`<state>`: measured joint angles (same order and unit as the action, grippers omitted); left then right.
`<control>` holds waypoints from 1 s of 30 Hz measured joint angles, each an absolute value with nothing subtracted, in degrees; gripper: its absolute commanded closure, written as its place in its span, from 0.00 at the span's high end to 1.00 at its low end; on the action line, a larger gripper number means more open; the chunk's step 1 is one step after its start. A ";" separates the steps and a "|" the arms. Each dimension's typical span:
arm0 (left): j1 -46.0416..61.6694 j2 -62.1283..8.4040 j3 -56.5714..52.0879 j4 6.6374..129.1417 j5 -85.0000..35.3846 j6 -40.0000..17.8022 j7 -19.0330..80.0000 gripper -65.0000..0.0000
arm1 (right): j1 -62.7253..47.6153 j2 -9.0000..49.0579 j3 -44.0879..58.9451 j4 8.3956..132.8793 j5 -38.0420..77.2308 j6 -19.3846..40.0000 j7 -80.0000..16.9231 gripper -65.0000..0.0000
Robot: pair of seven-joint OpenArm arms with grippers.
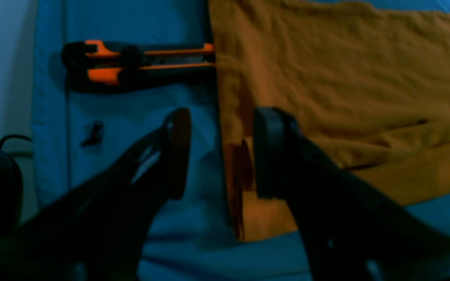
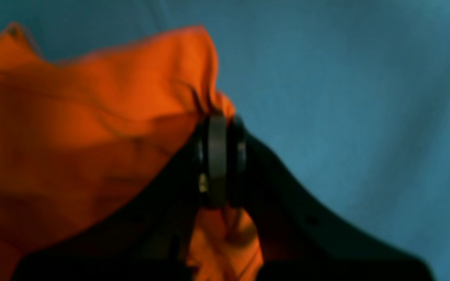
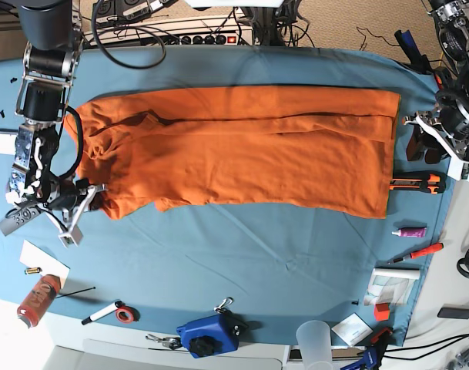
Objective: Layout the t-shirt on the table in an organized manner, then fold the t-shirt properly
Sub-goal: 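Release the right gripper and regrasp the shirt end near the collar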
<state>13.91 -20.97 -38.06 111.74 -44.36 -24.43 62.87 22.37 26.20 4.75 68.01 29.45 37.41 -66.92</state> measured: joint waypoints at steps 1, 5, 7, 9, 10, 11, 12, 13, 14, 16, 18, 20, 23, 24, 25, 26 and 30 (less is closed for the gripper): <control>13.91 -20.95 -38.06 111.74 -44.36 -24.43 62.87 0.42 | 21.28 26.15 4.75 71.18 30.15 37.41 -68.12 0.00; 13.91 -20.95 -38.06 111.74 -44.34 -24.43 62.87 0.42 | 15.25 26.15 4.69 81.32 30.33 36.29 -70.15 0.00; 13.91 -20.95 -38.06 111.74 -44.34 -24.43 62.87 0.42 | 12.16 26.15 4.69 84.84 29.63 36.03 -70.46 0.00; 13.91 -20.97 -38.06 111.74 -44.34 -24.43 62.87 0.42 | 9.87 26.17 4.69 87.66 29.36 36.03 -70.52 0.00; 13.91 -20.97 -38.06 111.74 -44.34 -24.43 62.89 0.42 | 8.95 26.17 4.71 88.75 29.43 36.03 -70.32 0.00; 13.91 -20.97 -38.06 111.74 -44.34 -24.43 62.89 0.42 | 8.19 26.15 4.69 89.69 29.65 36.03 -70.30 0.00; 13.91 -20.97 -38.06 111.74 -44.36 -24.43 62.87 0.42 | 7.46 26.15 4.69 90.37 29.69 36.03 -70.06 0.00; 13.91 -20.97 -38.06 111.74 -44.34 -24.43 62.89 0.42 | 6.79 26.15 4.69 90.83 29.85 36.03 -70.06 0.00; 13.89 -20.97 -38.06 111.74 -44.34 -24.43 62.89 0.42 | 6.28 26.17 4.69 90.91 29.87 36.03 -70.11 0.00; 13.91 -20.97 -38.06 111.74 -44.34 -24.43 62.85 0.42 | 6.00 26.15 4.69 90.91 29.85 36.05 -71.37 0.00; 13.91 -20.97 -38.06 111.74 -44.34 -24.43 62.43 0.42 | 6.31 26.17 4.71 91.00 30.37 36.27 -74.48 0.17; 13.91 -20.97 -38.06 111.74 -44.34 -24.43 61.82 0.42 | 6.37 26.37 4.71 91.05 33.45 36.75 -76.55 0.35; 13.91 -20.97 -38.06 111.74 -44.34 -24.43 61.76 0.42 | 6.35 26.37 4.71 91.26 42.52 35.86 -81.10 0.37; 13.91 -20.97 -38.06 111.74 -44.31 -24.43 61.76 0.42 | 6.26 26.37 4.71 91.77 46.39 36.05 -81.41 0.37; 13.89 -20.97 -38.06 111.74 -44.34 -24.43 61.63 0.42 | 6.07 26.33 4.75 92.90 50.11 36.18 -81.25 0.37; 13.91 -20.97 -38.06 111.74 -44.34 -24.43 61.60 0.42 | 6.04 26.11 4.91 94.59 51.64 37.95 -81.03 0.37; 13.91 -20.99 -38.06 111.74 -44.16 -24.40 61.60 0.42 | 6.48 23.81 9.87 100.71 48.84 38.87 -78.17 0.37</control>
<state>13.91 -20.99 -38.06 111.74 -44.16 -24.40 61.60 6.48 23.81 9.87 100.71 48.84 38.87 -78.17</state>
